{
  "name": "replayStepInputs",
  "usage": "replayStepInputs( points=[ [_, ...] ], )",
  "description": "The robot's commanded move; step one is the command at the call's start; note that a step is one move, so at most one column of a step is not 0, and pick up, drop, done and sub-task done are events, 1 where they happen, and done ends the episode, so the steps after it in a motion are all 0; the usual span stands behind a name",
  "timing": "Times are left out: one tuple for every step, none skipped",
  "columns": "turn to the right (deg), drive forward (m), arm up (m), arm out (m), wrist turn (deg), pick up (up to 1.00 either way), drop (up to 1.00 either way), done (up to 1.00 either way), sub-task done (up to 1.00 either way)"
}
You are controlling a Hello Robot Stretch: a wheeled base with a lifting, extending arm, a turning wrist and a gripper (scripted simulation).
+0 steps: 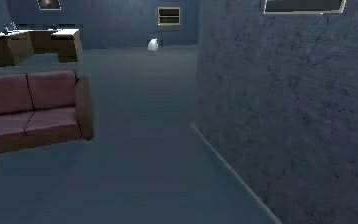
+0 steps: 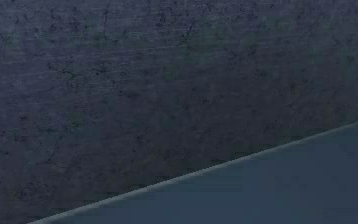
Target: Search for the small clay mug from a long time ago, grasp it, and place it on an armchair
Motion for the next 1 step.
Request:
replayStepInputs(
  points=[
    [-3.0, 0.00, 0.00, 0.00, 0.0, 0.00, 0.00, 0.00, 0.00]
  ],
)
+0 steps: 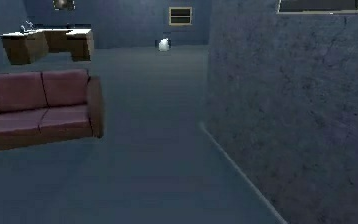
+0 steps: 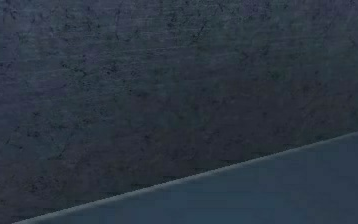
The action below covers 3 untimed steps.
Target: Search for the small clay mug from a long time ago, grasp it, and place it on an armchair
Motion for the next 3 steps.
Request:
replayStepInputs(
  points=[
    [-6.0, 0.00, 0.00, 0.00, 0.0, 0.00, 0.00, 0.00, 0.00],
    [0.0, 1.00, 0.00, 0.00, 0.0, 0.00, 0.00, 0.00, 0.00],
    [-3.0, 0.00, 0.00, 0.00, 0.0, 0.00, 0.00, 0.00, 0.00]
  ],
)
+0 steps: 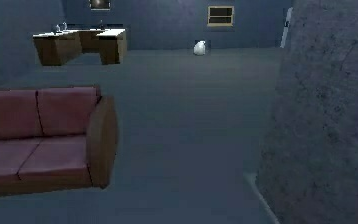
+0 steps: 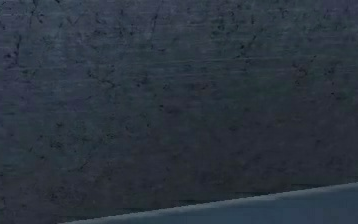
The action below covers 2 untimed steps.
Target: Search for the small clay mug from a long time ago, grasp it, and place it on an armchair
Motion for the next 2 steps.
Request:
replayStepInputs(
  points=[
    [0.0, 1.00, 0.00, 0.00, 0.0, 0.00, 0.00, 0.00, 0.00],
    [0.0, 0.70, 0.00, 0.00, 0.0, 0.00, 0.00, 0.00, 0.00]
  ],
)
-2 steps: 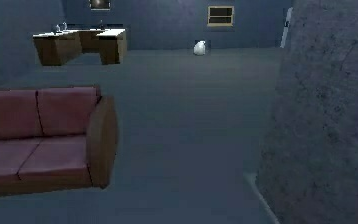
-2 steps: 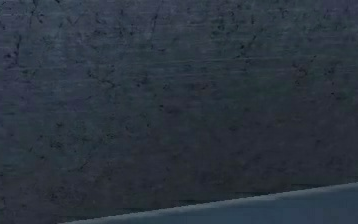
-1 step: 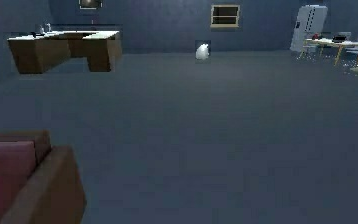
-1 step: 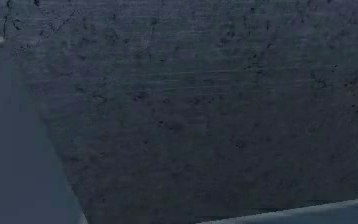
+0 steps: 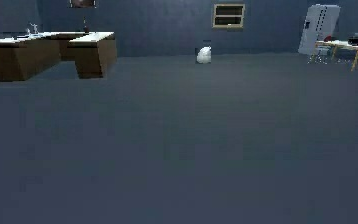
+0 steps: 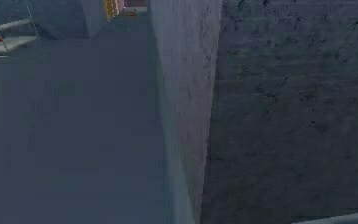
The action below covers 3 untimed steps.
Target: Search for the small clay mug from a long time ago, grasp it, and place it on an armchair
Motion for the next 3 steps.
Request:
replayStepInputs(
  points=[
    [45.0, 0.00, 0.00, 0.00, 0.0, 0.00, 0.00, 0.00, 0.00],
    [27.0, 0.00, 0.00, 0.00, 0.0, 0.00, 0.00, 0.00, 0.00],
    [0.0, 0.25, 0.00, 0.00, 0.0, 0.00, 0.00, 0.00, 0.00]
  ],
)
